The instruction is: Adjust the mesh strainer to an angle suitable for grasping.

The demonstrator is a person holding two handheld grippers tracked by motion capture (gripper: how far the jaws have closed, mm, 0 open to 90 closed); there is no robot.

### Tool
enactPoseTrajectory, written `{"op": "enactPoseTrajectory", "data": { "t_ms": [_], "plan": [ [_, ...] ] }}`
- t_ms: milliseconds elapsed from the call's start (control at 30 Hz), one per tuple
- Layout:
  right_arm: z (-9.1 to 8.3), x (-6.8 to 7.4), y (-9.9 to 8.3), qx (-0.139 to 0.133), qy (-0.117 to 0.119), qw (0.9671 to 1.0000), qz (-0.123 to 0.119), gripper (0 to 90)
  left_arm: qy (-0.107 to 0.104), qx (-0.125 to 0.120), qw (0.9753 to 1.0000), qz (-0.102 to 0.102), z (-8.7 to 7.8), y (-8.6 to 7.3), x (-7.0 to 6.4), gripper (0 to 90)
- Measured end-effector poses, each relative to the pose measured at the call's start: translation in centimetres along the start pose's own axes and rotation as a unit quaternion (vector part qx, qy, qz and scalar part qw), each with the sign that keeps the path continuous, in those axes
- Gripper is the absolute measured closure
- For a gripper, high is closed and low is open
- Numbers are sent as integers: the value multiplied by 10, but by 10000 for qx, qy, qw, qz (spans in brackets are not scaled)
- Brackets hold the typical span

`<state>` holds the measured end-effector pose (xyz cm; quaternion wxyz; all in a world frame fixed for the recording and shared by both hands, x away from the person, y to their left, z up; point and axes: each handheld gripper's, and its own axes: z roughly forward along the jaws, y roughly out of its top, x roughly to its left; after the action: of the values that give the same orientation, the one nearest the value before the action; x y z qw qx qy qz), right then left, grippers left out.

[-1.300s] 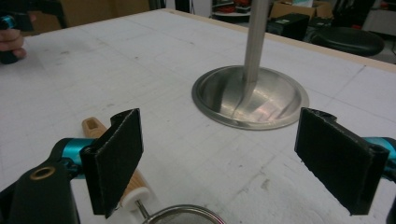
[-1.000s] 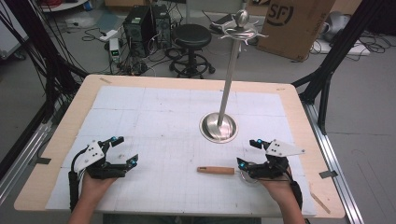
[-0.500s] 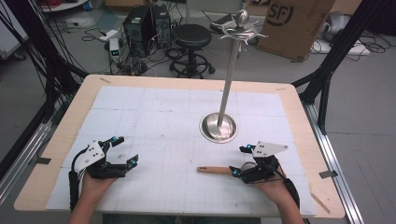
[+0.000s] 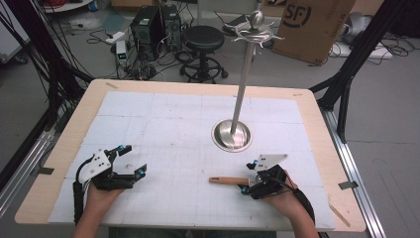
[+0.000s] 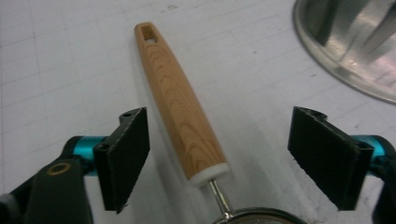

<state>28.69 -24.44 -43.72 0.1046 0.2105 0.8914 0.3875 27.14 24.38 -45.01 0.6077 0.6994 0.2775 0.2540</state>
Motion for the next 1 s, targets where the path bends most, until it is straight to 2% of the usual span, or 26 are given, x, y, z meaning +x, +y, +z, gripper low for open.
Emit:
{"op": "enactPoseTrajectory", "data": {
  "t_ms": [100,167,333,467,567,733,833,900,1000],
  "plan": [
    [4,3,3,188,71,9997,-100,281,16,2,10000,10,0,0,0,129],
    [4,3,3,246,15,9996,-167,315,4,0,10000,2,0,0,0,129],
    [2,2,1,458,29,9988,-155,395,17,2,10000,-12,0,0,0,129],
    [0,2,2,499,144,9984,-214,517,21,-1,10000,-2,0,0,0,129],
    [-1,3,4,626,229,9973,-292,598,27,7,10000,-9,0,0,0,129],
    [-3,3,6,760,241,9964,-284,622,34,5,10000,-16,0,0,0,129],
    [-5,3,8,855,160,9960,-223,645,33,10,10000,-17,0,0,0,129],
    [-6,3,9,935,89,9956,-75,665,33,4,10000,-17,0,0,0,129],
    [-7,1,10,1028,69,9947,6,666,35,2,10000,-11,0,0,0,129]
  ]
}}
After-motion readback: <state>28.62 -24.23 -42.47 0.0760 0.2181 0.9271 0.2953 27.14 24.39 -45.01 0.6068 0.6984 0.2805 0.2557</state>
